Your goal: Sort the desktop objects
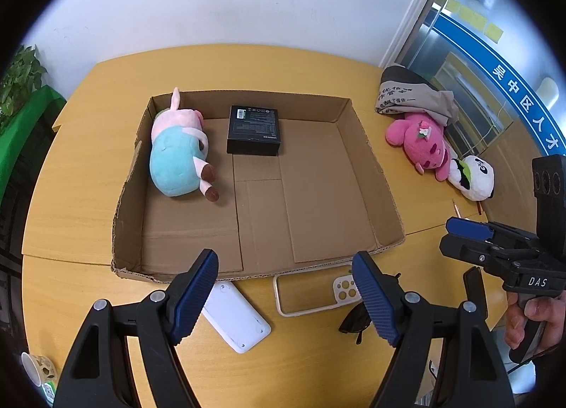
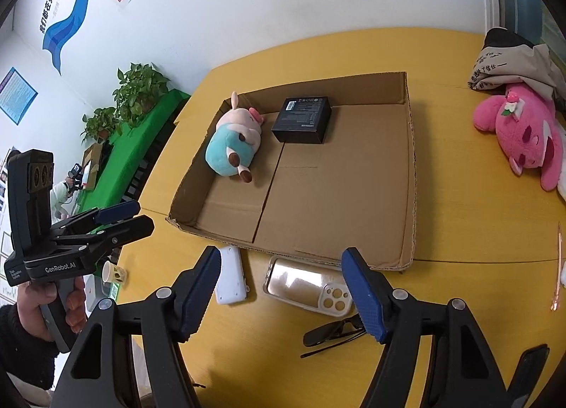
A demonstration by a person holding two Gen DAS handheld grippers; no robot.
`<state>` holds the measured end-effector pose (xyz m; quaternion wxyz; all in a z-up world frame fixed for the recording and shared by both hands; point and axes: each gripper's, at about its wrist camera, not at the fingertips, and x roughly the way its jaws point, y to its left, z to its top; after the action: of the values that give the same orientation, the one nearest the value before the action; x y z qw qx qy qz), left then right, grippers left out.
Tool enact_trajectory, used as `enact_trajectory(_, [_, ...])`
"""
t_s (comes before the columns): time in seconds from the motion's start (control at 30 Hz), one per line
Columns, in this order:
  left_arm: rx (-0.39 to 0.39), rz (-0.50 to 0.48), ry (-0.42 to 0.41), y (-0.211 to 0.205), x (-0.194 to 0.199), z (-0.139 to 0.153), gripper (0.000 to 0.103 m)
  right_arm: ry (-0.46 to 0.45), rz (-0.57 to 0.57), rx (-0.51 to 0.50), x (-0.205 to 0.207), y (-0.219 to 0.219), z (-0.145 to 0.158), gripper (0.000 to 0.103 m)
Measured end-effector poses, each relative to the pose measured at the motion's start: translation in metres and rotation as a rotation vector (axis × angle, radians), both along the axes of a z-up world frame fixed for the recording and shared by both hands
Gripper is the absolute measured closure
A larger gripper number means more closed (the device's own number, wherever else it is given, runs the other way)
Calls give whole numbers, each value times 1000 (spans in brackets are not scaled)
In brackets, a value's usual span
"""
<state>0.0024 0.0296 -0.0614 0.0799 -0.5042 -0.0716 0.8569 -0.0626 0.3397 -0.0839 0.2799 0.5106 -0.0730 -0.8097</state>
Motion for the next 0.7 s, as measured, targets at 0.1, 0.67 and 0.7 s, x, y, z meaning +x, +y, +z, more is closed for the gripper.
enact_trajectory(0.1, [-5,-4,1,1,-1,-1,25,1,4,1,-1,-1,0,27])
enact_trajectory(0.67, [6,17,-4,-5,-2,-2,25,-3,34,3,-3,-6,-2,27])
enact_trajectory(0.7, [5,16,-5,-4,-2,-2,25,-4,33,2,-3,-6,-2,27])
